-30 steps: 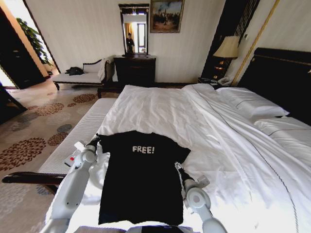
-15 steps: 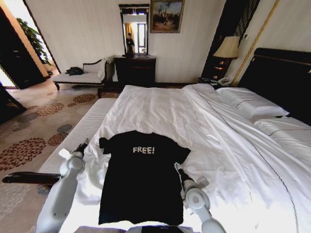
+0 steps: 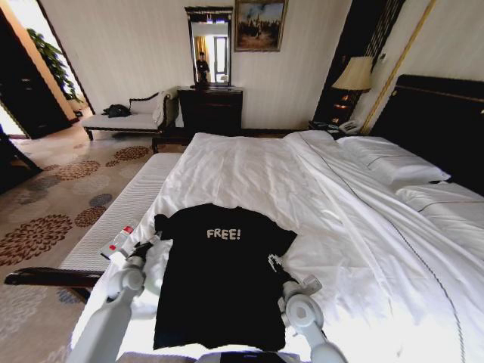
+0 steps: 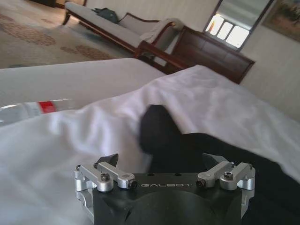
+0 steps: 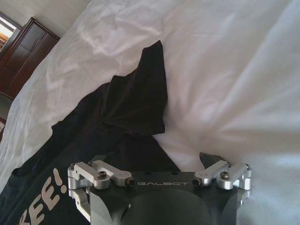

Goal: Fold the clothes on the bed.

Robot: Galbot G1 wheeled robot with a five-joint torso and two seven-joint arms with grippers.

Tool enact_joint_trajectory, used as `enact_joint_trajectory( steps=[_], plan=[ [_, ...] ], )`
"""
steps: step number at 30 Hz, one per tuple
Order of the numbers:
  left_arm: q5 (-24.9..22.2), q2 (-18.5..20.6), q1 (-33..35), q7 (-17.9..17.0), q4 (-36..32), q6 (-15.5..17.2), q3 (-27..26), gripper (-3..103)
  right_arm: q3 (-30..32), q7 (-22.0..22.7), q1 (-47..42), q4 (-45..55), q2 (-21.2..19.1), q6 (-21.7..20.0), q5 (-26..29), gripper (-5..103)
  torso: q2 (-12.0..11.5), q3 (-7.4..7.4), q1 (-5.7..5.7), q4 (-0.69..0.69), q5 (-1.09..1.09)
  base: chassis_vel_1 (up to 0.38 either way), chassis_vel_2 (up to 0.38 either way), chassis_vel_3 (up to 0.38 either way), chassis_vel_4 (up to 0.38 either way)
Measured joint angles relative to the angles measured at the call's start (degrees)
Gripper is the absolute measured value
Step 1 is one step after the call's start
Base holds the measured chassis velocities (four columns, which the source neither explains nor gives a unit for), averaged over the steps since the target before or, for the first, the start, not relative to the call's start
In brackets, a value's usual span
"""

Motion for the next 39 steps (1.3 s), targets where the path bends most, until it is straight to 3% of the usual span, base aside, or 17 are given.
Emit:
enact_joint_trajectory(
  steps=[11, 19, 25, 30, 34, 36, 39],
  plan=[
    [-0.43, -0.86, 0.16, -0.87, 0.48, 0.31, 2.02, 100, 0.62, 0.15, -0.33, 0.37, -0.24, 0.11, 0.12, 100, 0.00, 0.00, 0.00, 0.01, 0.00, 0.000, 0.000, 0.000, 0.000],
    [-4.63, -3.23, -0.83, -1.06, 4.25, -0.15, 0.20, 103, 0.35, 0.21, -0.10, 0.16, -0.27, 0.12, 0.12, 100, 0.00, 0.00, 0.01, 0.02, 0.00, 0.000, 0.000, 0.000, 0.000],
    [-6.47, -6.02, -3.44, -0.94, 6.59, -0.74, -1.22, 98, 0.14, 0.22, -0.05, -0.10, -0.18, 0.14, 0.05, 100, 0.00, 0.01, 0.02, 0.01, -0.01, 0.000, 0.000, 0.000, 0.000],
    [-5.98, -6.42, -3.86, -0.82, 7.53, -0.92, -1.05, 84, 0.25, 0.23, -0.06, -0.25, -0.25, 0.15, 0.04, 100, 0.00, 0.01, 0.01, 0.02, 0.00, 0.000, 0.000, 0.000, 0.000],
    [-5.58, -6.35, -3.74, -0.76, 7.58, -0.94, -0.90, 63, 0.41, 0.22, -0.01, -0.67, -0.35, 0.21, 0.06, 100, 0.00, 0.00, 0.01, 0.01, -0.01, 0.000, 0.000, 0.000, 0.000],
    [-5.47, -6.36, -3.67, -0.75, 7.57, -0.95, -0.88, 63, 0.37, 0.23, 0.01, -0.76, -0.31, 0.23, 0.05, 100, 0.00, 0.01, 0.02, 0.01, -0.01, 0.000, 0.000, 0.000, 0.000],
    [-5.24, -6.37, -3.29, -0.74, 7.15, -0.98, -0.87, 46, 0.13, 0.25, 0.19, -1.01, -0.05, 0.25, -0.06, 100, 0.00, 0.01, 0.01, 0.01, -0.01, 0.000, 0.000, 0.000, 0.000]
  ],
)
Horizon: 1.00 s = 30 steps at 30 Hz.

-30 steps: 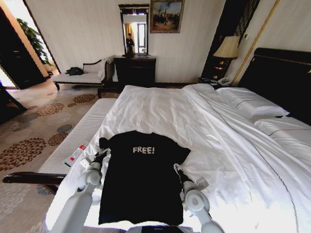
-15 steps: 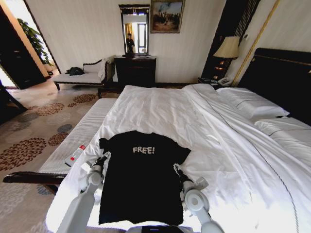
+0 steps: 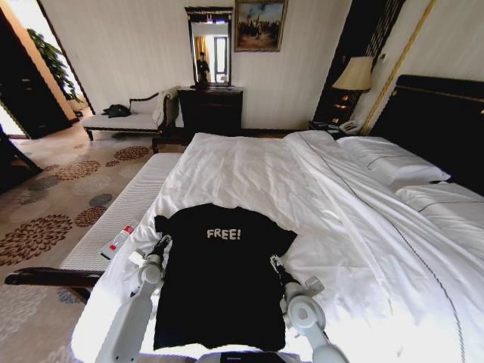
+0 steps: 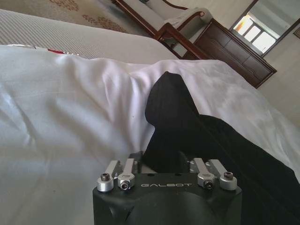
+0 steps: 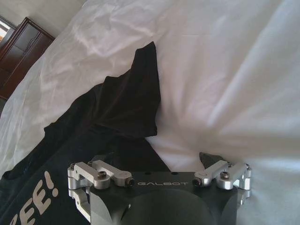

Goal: Fold the clothes on the bed.

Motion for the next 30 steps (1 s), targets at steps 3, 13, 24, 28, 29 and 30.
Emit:
enact_joint_trajectory(
  steps=[3, 13, 24, 28, 29, 30],
  plan=[
    [0.03, 0.01, 0.23, 0.00, -0.28, -0.05, -0.07, 35, -0.08, 0.00, 0.04, -0.13, 0.03, 0.01, -0.10, 100, 0.00, 0.00, 0.00, 0.00, 0.00, 0.000, 0.000, 0.000, 0.000],
    [0.06, 0.36, 0.85, 0.00, -1.19, -0.34, -0.85, 4, -0.05, 0.07, -0.02, -0.17, -0.11, 0.01, -0.13, 100, 0.00, 0.00, 0.00, 0.00, 0.00, 0.000, 0.000, 0.000, 0.000],
    [0.60, 2.24, 7.47, -0.74, -10.84, -0.38, -3.30, 0, 0.48, 0.14, 0.23, 0.29, -0.19, 0.01, -0.05, 100, 0.00, 0.00, 0.00, 0.00, 0.01, 0.000, 0.000, 0.000, 0.000],
    [0.83, 2.54, 9.63, -1.26, -13.62, -0.33, -4.19, 0, 0.37, 0.14, 0.37, 0.30, -0.16, 0.01, -0.07, 100, 0.00, 0.00, 0.00, 0.00, 0.01, 0.000, 0.000, 0.000, 0.000],
    [0.93, 2.53, 10.20, -1.44, -14.18, -0.32, -4.46, 0, 0.27, 0.14, 0.38, 0.36, -0.10, 0.01, -0.09, 100, 0.00, 0.00, 0.00, 0.00, 0.00, 0.000, 0.000, 0.000, 0.000],
    [1.15, 2.41, 10.73, -1.61, -14.64, -0.32, -4.69, 0, 0.21, 0.14, 0.40, 0.50, -0.04, 0.01, -0.10, 100, 0.00, 0.00, 0.00, 0.00, 0.00, 0.000, 0.000, 0.000, 0.000]
  ],
)
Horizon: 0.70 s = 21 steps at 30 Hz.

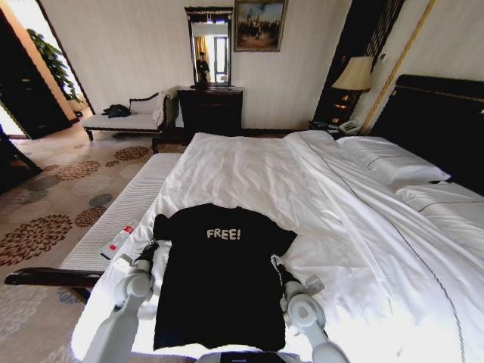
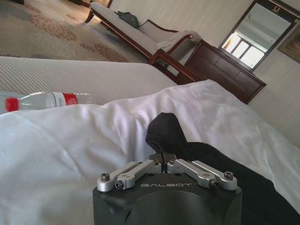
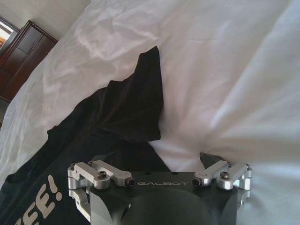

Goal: Fold the clothes on the bed.

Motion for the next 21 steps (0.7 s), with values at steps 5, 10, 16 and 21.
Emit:
enact_joint_trajectory(
  steps=[5, 10, 16, 21],
  plan=[
    [1.02, -0.48, 1.56, -0.18, -1.07, 0.04, -0.31, 0, 0.03, -0.01, 0.01, 0.22, 0.03, 0.00, -0.02, 100, 0.00, 0.00, 0.00, 0.00, 0.00, 0.000, 0.000, 0.000, 0.000],
    [4.07, -1.00, 3.32, -0.87, -1.80, 0.17, -0.58, 0, 1.73, 0.21, 0.94, 0.14, -0.18, -0.06, 3.66, 100, 0.00, 0.00, 0.00, 0.00, -0.01, 0.000, 0.000, 0.000, 0.000],
    [6.00, -1.84, 4.97, -1.16, -3.63, 0.36, -3.44, 22, 3.97, 0.02, 2.62, -0.39, -0.47, -0.06, 6.81, 100, -0.01, 0.00, 0.00, 0.00, -0.01, 0.000, 0.000, 0.000, 0.000],
    [5.28, -3.62, 7.94, -0.55, -9.04, 0.62, -8.47, 38, 5.74, -0.77, 4.34, -2.54, -0.50, 0.19, 8.27, 100, -0.01, 0.00, 0.00, 0.01, 0.00, 0.000, 0.000, 0.000, 0.000]
  ],
)
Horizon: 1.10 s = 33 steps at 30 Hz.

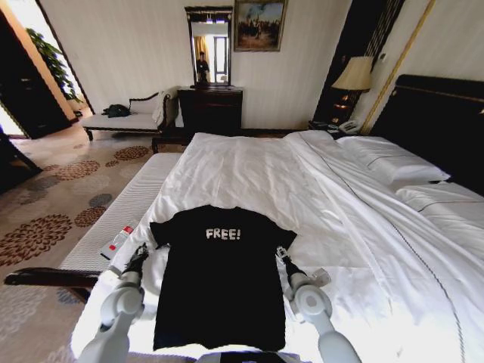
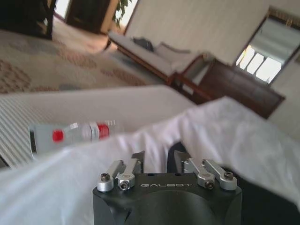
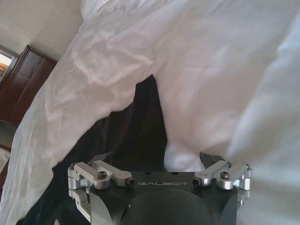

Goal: Fold the clothes on the bed.

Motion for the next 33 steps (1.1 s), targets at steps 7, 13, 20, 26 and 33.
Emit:
enact_joint_trajectory(
  steps=[7, 13, 20, 26, 33],
  plan=[
    [-4.01, -2.99, 3.54, 0.02, -7.99, 0.02, -6.76, 60, 1.65, -1.54, 3.63, -4.98, 0.71, 0.41, 0.79, 100, 0.00, 0.00, 0.00, 0.00, 0.01, 0.000, 0.000, 0.000, 0.000],
    [-6.06, -4.39, 6.01, -0.46, -11.51, 0.03, -9.51, 82, 3.62, -4.45, 7.91, -8.55, 0.94, 0.51, 0.80, 100, 0.00, 0.00, 0.00, 0.02, 0.01, 0.000, 0.000, 0.000, 0.000],
    [-6.42, -4.24, 4.34, -1.70, -11.37, 0.67, -6.82, 99, 6.25, -6.51, 8.28, -9.20, 0.48, 0.84, -0.87, 100, 0.00, 0.01, 0.00, -0.02, 0.00, 0.000, 0.000, 0.000, 0.000],
    [-7.90, -4.33, 4.06, -2.94, -14.97, 1.85, -6.32, 100, 6.37, -7.64, 9.20, -11.14, -0.97, 1.36, -1.92, 100, 0.00, 0.00, 0.00, -0.01, 0.01, 0.000, 0.000, 0.000, 0.000],
    [-9.77, -3.50, 3.10, -4.10, -15.10, 3.19, -7.65, 100, 5.77, -12.16, 10.65, -12.45, -1.94, 1.46, 2.15, 85, 0.00, 0.00, 0.01, -0.01, -0.01, 0.000, 0.000, 0.000, 0.000]
  ],
)
